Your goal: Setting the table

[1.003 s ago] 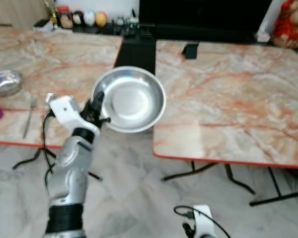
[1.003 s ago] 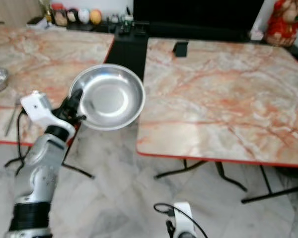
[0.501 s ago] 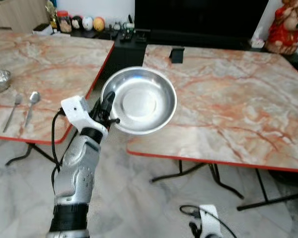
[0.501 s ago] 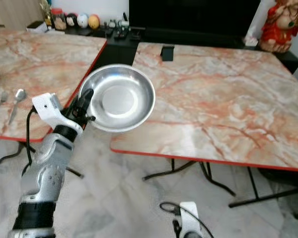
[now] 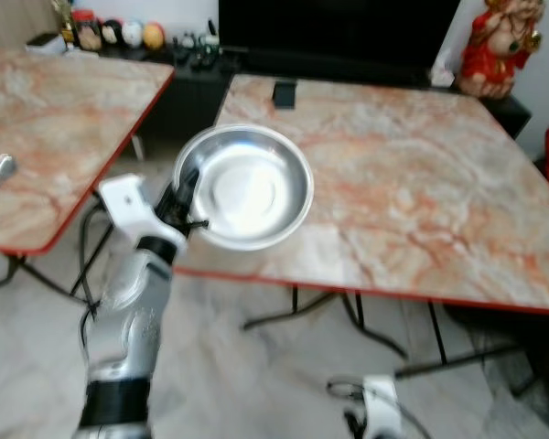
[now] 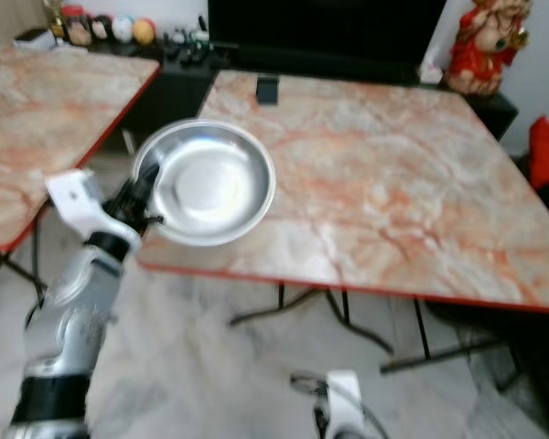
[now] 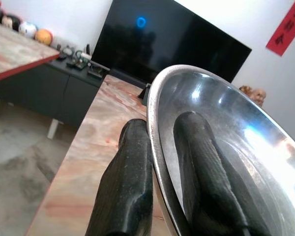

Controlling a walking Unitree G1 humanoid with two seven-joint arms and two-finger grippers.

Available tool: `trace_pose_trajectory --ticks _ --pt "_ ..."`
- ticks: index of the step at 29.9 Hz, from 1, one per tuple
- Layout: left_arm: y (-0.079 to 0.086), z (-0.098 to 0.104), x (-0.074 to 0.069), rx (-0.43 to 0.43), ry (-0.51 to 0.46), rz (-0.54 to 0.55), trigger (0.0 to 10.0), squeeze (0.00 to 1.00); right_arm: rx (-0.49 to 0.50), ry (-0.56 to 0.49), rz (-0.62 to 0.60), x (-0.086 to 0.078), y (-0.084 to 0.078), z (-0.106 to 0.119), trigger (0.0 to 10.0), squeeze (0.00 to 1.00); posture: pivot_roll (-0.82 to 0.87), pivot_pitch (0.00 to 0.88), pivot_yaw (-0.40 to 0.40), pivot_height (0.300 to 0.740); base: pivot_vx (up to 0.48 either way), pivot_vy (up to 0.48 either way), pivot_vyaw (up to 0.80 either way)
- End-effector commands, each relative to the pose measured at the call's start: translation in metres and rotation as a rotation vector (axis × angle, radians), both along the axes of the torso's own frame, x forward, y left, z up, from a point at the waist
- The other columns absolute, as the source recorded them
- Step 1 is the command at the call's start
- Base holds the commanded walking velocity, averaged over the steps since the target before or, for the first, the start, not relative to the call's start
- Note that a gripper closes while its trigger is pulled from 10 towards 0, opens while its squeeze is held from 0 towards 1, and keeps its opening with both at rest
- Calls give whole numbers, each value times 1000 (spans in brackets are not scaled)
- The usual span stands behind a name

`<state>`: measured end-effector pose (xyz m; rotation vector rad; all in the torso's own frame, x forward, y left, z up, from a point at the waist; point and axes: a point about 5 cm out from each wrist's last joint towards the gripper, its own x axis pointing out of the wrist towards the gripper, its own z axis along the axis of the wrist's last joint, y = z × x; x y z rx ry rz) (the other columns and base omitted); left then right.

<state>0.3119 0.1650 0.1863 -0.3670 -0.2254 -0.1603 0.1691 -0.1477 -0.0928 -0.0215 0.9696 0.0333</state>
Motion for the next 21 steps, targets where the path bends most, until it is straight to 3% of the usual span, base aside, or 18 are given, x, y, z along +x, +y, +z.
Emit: trace_pose_trajectory --ticks 1,21 --pt "-11 4 -1 16 -21 -36 10000 0 -25 -4 -20 1 -11 1 10000 0 57 0 -75 740 0 -285 0" --pt "-10 1 -3 45 -7 -32 10000 0 -21 -2 -25 0 -10 0 10000 0 55 0 -68 740 0 -284 0"
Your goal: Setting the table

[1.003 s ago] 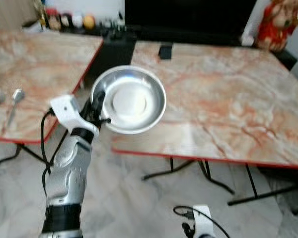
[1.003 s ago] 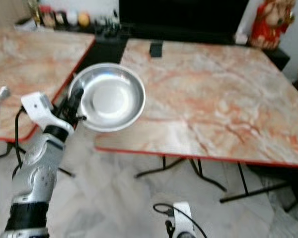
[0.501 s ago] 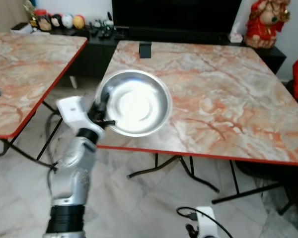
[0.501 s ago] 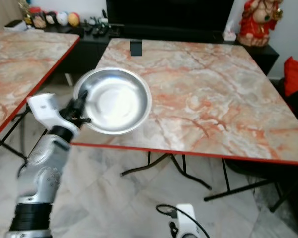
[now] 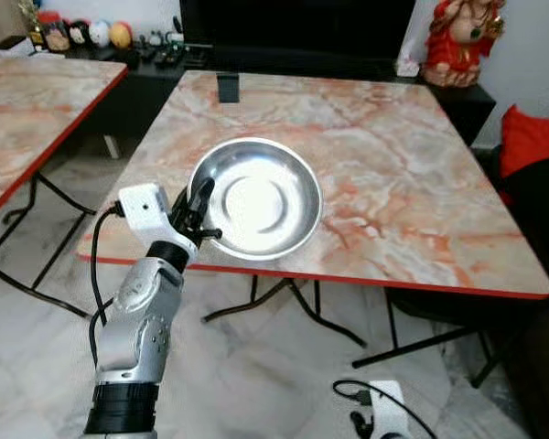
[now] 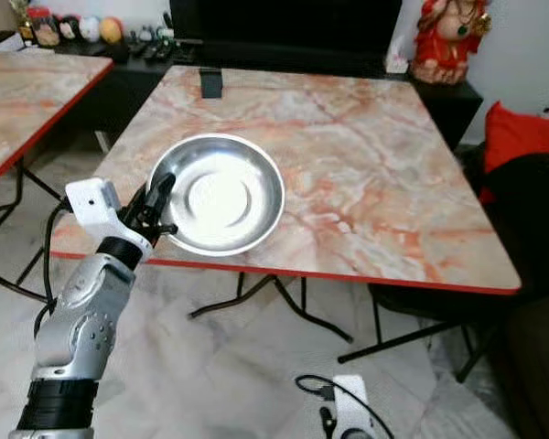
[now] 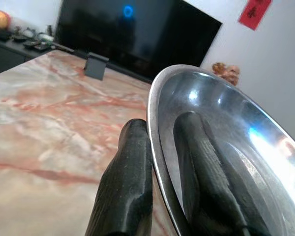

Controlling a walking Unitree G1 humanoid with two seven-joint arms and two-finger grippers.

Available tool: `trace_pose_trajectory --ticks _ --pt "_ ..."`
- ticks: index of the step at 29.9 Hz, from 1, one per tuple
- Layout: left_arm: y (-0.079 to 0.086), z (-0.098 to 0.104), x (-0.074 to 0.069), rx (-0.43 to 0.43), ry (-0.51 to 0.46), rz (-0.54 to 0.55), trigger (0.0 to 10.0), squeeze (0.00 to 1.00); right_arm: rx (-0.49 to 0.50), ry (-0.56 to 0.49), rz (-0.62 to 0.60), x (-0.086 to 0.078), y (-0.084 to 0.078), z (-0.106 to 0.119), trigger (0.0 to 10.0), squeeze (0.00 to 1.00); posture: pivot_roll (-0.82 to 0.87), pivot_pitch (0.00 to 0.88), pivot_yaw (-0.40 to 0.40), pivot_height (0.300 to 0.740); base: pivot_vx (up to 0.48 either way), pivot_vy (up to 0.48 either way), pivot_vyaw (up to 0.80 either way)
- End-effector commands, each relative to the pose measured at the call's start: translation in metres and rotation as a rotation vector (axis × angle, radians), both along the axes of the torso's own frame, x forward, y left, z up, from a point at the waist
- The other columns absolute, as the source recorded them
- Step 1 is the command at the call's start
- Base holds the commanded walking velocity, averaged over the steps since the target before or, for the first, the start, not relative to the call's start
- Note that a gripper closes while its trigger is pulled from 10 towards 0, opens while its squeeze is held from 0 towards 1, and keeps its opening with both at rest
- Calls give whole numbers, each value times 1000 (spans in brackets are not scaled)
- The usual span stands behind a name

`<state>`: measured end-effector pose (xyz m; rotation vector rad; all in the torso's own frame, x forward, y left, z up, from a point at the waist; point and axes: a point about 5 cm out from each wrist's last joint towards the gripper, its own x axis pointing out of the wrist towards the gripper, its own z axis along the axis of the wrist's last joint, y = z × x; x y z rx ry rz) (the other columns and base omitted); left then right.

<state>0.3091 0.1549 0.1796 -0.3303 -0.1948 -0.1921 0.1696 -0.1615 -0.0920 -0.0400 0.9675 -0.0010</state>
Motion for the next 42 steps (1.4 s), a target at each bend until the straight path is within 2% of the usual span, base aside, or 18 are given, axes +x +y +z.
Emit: trace_pose_trajectory --ticks 1,11,16,23,32,42 --pt "0 8 0 4 -28 -1 10000 0 11 1 -4 -1 3 0 10000 0 54 0 -69 740 0 -285 0" --pt "4 5 -1 50 -14 10 10000 0 9 -2 1 0 2 0 10000 0 55 0 -75 740 0 -198 0" --pt "10 -1 -4 159 12 -9 10000 0 8 -3 3 1 2 0 10000 0 58 0 -78 740 0 0 0" --pt "23 0 -7 123 10 41 10000 0 3 -3 14 2 1 1 10000 0 63 0 -87 740 0 0 0" --pt "18 3 -5 112 -2 21 10000 0 4 3 15 2 1 1 10000 0 59 0 -89 740 0 0 0" --pt "16 1 -5 104 0 17 10000 0 5 2 18 2 1 1 10000 0 59 0 -89 740 0 0 -488"
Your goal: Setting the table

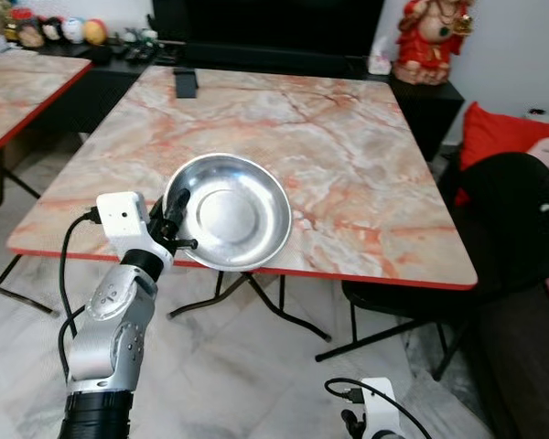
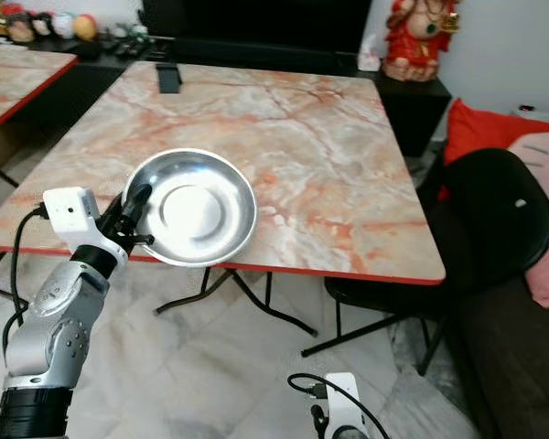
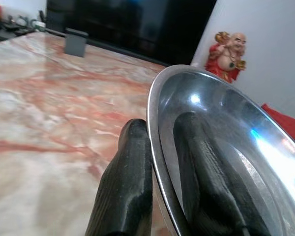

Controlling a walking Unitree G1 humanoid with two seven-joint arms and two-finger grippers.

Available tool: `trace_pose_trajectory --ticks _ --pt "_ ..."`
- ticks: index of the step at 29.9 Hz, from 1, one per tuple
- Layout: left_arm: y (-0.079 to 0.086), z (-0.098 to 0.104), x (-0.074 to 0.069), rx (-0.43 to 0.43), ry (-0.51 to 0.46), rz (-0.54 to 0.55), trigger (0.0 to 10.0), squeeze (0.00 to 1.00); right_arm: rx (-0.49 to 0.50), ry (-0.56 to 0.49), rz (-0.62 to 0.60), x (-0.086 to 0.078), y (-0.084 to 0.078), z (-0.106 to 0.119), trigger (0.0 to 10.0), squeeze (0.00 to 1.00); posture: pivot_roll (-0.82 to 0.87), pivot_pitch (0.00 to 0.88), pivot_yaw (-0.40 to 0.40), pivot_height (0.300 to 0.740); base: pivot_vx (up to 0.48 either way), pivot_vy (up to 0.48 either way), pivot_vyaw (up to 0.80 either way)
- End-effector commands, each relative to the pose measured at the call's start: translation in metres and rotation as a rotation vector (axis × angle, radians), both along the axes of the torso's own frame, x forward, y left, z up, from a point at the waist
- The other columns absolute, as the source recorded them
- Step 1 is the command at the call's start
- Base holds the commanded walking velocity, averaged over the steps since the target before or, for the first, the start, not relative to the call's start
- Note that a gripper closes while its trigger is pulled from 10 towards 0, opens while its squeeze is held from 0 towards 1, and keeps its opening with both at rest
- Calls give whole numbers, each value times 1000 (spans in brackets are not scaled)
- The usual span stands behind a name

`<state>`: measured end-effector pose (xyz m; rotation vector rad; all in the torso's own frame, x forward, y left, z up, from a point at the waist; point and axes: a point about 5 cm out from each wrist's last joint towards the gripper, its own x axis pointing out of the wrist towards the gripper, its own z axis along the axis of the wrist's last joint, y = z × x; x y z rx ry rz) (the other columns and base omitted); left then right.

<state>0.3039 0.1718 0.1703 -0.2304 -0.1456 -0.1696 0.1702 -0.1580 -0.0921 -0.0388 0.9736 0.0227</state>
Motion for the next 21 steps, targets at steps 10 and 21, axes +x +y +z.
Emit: trace_pose_trajectory --ticks 10,21 --pt "-3 11 1 0 -46 -11 10000 0 -6 -5 4 2 -3 1 10000 0 60 0 -91 740 115 0 0" --pt "-6 11 2 0 -47 -23 10000 0 2 4 2 1 -2 0 10000 0 60 0 -89 740 307 0 -89"
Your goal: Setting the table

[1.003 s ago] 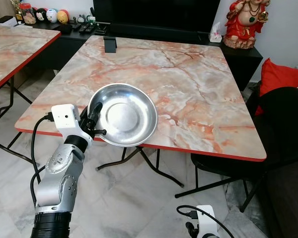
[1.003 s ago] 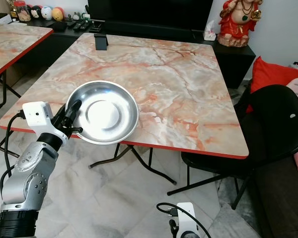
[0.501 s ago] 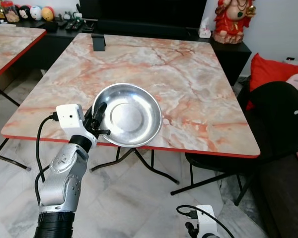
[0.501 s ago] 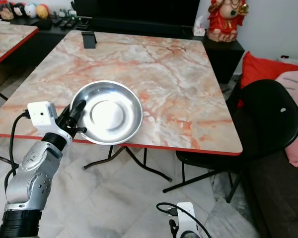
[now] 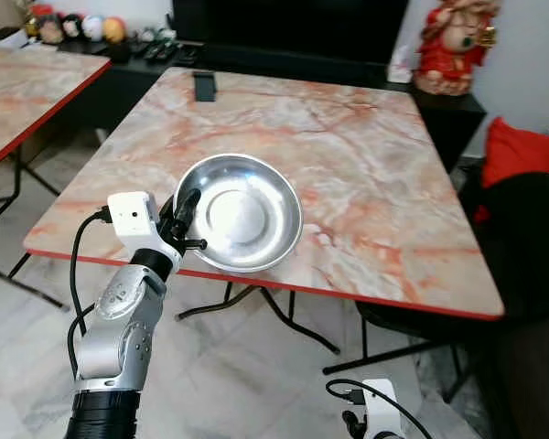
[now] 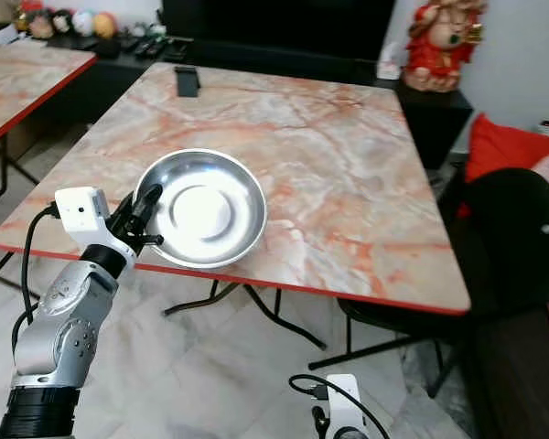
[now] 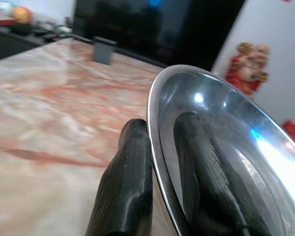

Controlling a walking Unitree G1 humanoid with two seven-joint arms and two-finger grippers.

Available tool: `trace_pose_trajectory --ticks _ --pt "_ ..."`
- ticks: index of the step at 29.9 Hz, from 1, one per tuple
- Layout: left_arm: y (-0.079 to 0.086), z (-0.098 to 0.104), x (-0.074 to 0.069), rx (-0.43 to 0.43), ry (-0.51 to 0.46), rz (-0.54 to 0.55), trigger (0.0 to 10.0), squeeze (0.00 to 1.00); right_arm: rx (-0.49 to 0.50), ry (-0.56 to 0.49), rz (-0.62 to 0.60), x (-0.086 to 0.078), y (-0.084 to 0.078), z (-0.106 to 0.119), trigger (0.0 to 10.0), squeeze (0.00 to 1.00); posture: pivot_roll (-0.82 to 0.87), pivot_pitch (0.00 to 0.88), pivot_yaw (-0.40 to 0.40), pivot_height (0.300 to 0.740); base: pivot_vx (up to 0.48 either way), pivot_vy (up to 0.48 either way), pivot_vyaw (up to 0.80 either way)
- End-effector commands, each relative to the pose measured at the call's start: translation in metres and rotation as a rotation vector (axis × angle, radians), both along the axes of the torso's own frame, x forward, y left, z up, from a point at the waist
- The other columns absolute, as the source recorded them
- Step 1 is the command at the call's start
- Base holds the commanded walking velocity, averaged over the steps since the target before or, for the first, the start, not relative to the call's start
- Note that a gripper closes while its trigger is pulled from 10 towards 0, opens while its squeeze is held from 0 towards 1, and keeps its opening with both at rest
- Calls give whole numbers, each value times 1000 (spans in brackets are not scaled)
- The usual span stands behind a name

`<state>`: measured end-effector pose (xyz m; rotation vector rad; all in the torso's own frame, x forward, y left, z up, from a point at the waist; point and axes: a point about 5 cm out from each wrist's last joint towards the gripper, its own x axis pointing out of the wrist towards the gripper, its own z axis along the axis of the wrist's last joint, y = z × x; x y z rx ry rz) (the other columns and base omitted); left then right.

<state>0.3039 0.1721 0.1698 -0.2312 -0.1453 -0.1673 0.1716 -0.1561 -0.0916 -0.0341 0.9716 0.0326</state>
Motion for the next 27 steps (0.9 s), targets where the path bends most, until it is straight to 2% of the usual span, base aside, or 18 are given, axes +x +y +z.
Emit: trace_pose_trajectory --ticks 1,13,15,18,22,23,24,27 --pt "-6 11 2 0 -49 -25 10000 0 -7 6 -3 -1 -4 0 10000 0 60 0 -89 740 311 0 -525" --pt "-6 12 2 8 -46 -19 10000 0 -11 4 5 0 -4 0 10000 0 60 0 -92 740 310 0 0" --pt "-6 10 2 19 -29 -22 10000 0 -10 4 6 0 -4 0 10000 0 60 0 -92 740 0 0 0" --pt "-10 3 3 3 42 -54 10000 0 -8 4 -1 0 -4 0 10000 0 57 0 -90 740 0 0 0" --pt "-12 -4 1 45 103 -91 10000 0 -7 4 -3 0 -4 0 10000 0 57 0 -90 740 0 0 0" --pt "-6 -15 1 117 184 -49 10000 0 -3 7 0 0 -3 0 10000 0 57 0 -90 740 0 0 0" --pt "-4 -18 2 135 204 -34 10000 0 -2 7 0 0 -3 0 10000 0 57 0 -90 740 0 0 0" --pt "4 -24 1 118 264 7 10000 0 -1 8 3 0 -3 0 10000 0 61 0 -88 740 0 0 0"
